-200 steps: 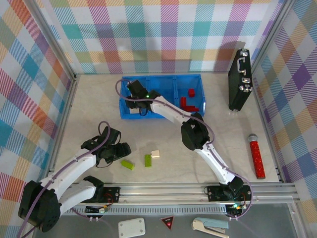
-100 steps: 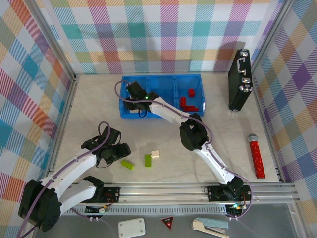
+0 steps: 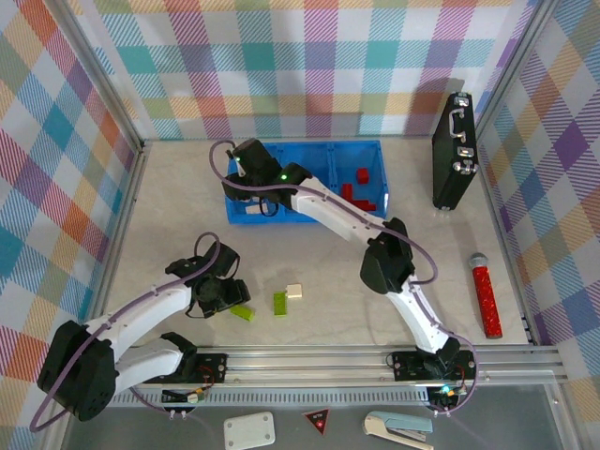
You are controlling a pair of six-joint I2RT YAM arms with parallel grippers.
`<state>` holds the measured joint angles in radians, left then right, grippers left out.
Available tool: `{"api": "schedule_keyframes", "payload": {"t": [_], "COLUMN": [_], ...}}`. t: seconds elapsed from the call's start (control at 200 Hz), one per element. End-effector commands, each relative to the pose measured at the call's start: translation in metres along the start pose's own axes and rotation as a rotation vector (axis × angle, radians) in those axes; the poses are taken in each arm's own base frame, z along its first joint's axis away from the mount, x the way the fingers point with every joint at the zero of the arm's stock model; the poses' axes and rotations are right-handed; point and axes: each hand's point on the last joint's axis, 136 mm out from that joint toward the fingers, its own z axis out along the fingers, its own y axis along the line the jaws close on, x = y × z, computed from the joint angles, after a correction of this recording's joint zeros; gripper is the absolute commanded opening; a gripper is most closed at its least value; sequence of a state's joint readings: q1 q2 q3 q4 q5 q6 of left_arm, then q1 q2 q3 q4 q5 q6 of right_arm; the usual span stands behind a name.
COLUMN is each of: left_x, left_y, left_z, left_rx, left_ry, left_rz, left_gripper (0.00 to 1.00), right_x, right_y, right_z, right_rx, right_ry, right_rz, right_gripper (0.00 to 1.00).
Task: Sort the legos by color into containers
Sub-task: Place the lego in the container, then pick up the lego from the middle-left of the table.
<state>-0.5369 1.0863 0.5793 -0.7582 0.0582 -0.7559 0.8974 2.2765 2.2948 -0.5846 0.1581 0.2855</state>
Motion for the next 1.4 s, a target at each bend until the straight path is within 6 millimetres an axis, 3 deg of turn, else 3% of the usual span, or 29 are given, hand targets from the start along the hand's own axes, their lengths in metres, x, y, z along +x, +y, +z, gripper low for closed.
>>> {"api": "schedule_keyframes", "payload": {"t": [0.0, 0.4, 1.18, 1.395], "left_x": [0.003, 0.013, 0.010, 0.010], "left_y": [-0.006, -0.020, -0.079, -0.086], "left_z": [-0.002, 0.010, 0.024, 0.031], "left_rx": [-0.012, -0.031, -0.081, -0.122], "left_ry": [0.006, 0.023, 0.021, 0.029], "left_rz": [-0.018, 0.015, 0.180, 0.226], "left_gripper": [0.70, 0.61, 0.44, 0.38], "right_x": [-0.007, 0.000, 0.064, 0.085], "right_y": [0.000, -0.018, -0.059, -0.073], "right_z": [-0.026, -0.087, -0.138, -0.154], "right_rx": [0.019, 0.075, 0.188, 0.230], "right_ry": [-0.031, -0.080, -0.017, 0.002], "right_rz": [-0.037, -0.057, -0.035, -0.020], "right_gripper": [0.47, 0.47, 0.47, 0.47]}}
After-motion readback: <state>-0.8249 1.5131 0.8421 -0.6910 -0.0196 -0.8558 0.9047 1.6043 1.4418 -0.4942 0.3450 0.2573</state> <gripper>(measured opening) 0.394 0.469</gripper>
